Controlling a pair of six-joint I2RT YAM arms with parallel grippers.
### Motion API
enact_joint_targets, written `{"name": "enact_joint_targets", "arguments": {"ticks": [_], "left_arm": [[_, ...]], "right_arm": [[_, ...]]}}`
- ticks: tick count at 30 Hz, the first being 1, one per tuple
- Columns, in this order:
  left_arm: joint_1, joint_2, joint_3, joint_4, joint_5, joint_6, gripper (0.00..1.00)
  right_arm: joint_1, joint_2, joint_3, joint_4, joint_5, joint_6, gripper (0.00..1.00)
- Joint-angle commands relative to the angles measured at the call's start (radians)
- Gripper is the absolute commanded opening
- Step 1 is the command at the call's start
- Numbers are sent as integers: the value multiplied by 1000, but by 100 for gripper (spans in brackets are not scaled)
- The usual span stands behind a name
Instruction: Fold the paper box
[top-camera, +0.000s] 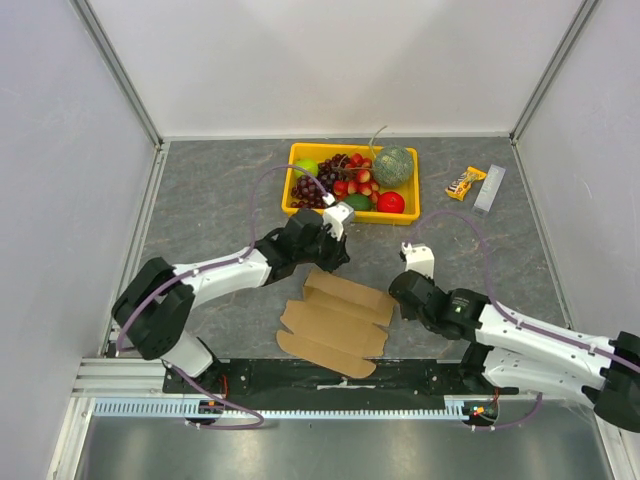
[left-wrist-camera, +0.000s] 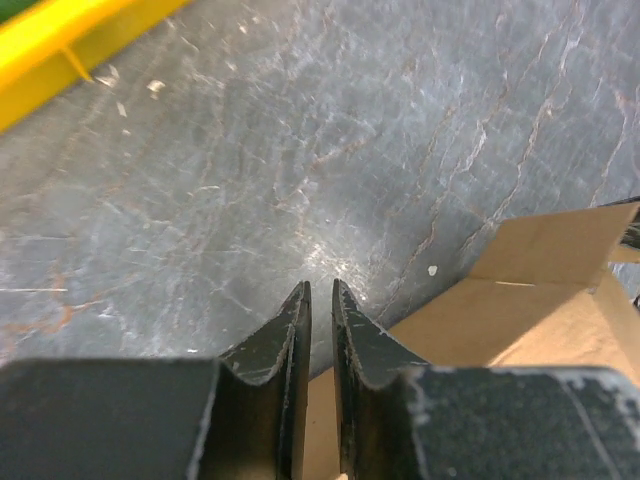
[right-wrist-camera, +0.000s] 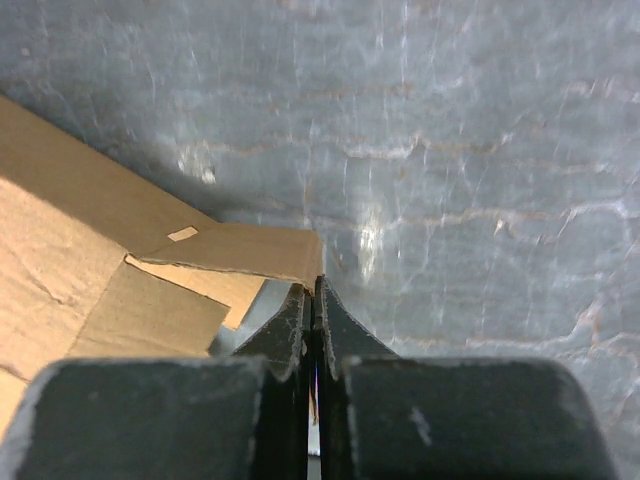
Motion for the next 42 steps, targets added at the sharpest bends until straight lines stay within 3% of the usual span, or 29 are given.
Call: {"name": "enact_joint_targets", "arguments": {"ticks": [1, 11, 30, 38, 42], "left_arm": [[20, -129, -19, 29, -54, 22, 20], [34, -285, -80, 27, -142, 17, 21], [29, -377, -223, 35, -1, 1, 18], [26, -432, -263, 41, -25, -10, 17], [26, -443, -277, 43, -25, -10, 17]], "right_arm": [[4, 62, 74, 169, 136, -142, 0], [-31, 260, 173, 312, 110, -392, 0], [-157, 386, 161, 554, -109, -615, 0], [-214, 380, 158, 564, -164, -597, 20], [-235, 352, 161, 554, -180, -580, 36]]}}
